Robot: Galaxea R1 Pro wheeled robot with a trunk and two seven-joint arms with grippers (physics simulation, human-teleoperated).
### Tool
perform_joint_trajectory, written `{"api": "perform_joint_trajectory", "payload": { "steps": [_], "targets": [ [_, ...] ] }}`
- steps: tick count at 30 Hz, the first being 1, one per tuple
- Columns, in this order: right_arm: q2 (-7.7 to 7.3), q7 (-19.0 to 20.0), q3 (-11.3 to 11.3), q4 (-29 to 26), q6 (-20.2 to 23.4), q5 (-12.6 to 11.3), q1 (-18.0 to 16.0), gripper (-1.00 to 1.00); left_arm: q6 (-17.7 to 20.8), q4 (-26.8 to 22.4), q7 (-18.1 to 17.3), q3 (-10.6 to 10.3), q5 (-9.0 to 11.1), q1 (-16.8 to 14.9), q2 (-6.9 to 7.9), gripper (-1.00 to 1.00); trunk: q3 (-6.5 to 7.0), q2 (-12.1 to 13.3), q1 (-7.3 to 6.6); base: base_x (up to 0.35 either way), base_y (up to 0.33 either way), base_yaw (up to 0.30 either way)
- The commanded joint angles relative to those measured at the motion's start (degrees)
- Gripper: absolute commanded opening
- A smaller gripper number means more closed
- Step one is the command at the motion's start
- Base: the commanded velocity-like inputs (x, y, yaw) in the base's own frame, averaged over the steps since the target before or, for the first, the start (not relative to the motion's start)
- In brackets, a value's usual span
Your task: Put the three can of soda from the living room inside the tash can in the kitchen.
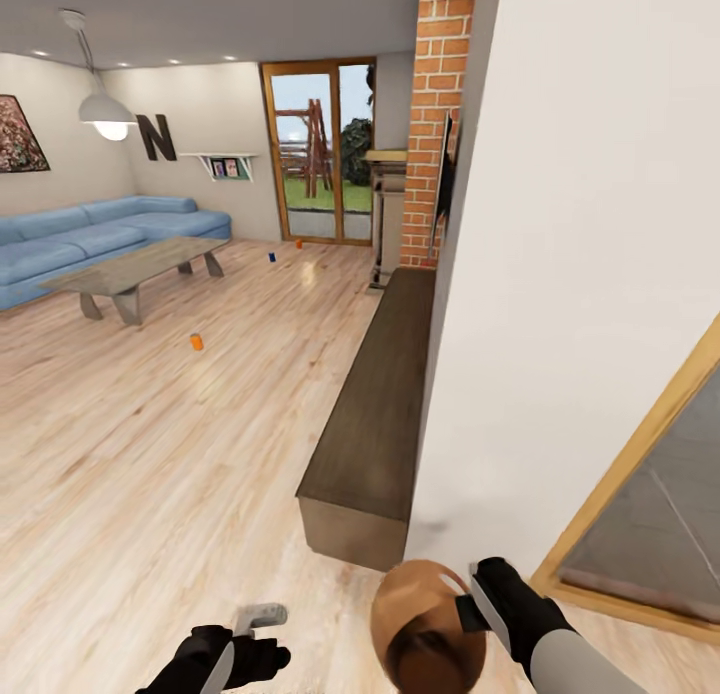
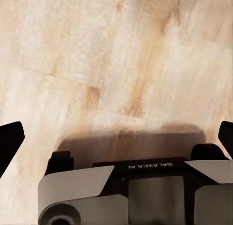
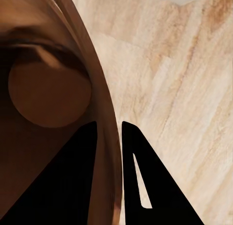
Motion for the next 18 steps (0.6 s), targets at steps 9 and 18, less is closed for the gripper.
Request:
{"api": "perform_joint_trajectory", "payload": {
  "steps": [9,18],
  "targets": [
    [0.02,1.9,0.5,0.1,-0.1,0.3,0.0,-1.00,0.0,0.0,-0.1,-0.1,0.0,0.0,0.01,1.00,0.01,0.0,0.00,0.000,0.000,0.284],
    [0.08,2.1,0.9,0.1,-0.1,0.2,0.0,-1.00,-0.1,0.0,-0.1,-0.1,-0.1,0.0,0.01,1.00,0.01,0.0,0.00,0.000,0.000,0.284]
  ]
}}
